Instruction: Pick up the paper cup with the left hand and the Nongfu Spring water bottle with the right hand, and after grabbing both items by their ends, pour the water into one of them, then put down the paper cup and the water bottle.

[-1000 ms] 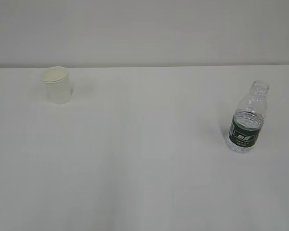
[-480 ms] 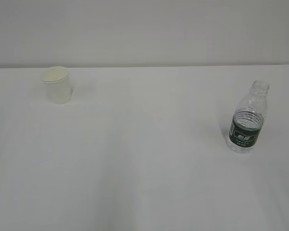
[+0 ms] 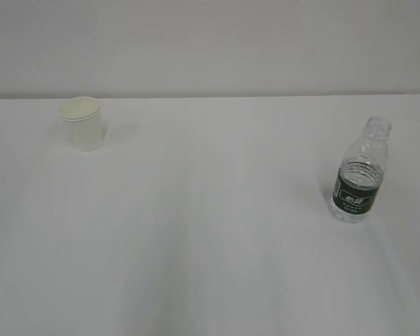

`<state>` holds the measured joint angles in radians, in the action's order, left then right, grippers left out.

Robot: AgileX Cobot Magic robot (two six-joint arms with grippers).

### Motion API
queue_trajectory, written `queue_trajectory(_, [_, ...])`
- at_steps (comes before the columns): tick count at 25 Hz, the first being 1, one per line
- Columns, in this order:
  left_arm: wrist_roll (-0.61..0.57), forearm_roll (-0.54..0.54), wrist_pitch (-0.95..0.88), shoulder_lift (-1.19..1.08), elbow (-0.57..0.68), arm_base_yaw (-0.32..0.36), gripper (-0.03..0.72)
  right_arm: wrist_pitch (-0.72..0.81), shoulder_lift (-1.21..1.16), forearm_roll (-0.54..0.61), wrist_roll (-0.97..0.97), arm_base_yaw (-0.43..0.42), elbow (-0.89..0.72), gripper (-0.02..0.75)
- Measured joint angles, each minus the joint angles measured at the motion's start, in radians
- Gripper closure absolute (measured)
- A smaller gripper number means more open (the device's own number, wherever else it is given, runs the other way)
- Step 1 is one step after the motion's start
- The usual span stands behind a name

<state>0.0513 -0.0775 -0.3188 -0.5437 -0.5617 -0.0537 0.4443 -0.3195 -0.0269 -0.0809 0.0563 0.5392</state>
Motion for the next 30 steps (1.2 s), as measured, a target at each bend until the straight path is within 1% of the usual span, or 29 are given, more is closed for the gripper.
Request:
queue_trajectory(4, [0.0,0.002,0.094,-0.071,0.0,0.0,0.19,-0.065,-0.085,0.0,0.0,0.0,0.0,0.151])
queue_trajectory(8, [0.0,0.002,0.189,-0.153,0.0,-0.002,0.194,-0.181,-0.175,0.0,0.0,0.0,0.0,0.15])
queue_trajectory(15, [0.0,0.007,0.409,-0.378,0.0,-0.057,0.197,-0.415,-0.339,0.0,-0.002,0.0,-0.022,0.15])
queue_trajectory(23, [0.0,0.007,0.718,-0.679,0.005,-0.128,0.206,-0.702,-0.457,0.002,-0.033,0.0,-0.168,0.151])
queue_trajectory(30, [0.002,0.007,1.064,-0.851,0.115,-0.189,0.221,-0.997,-0.543,0.003,-0.046,0.0,-0.353,0.15])
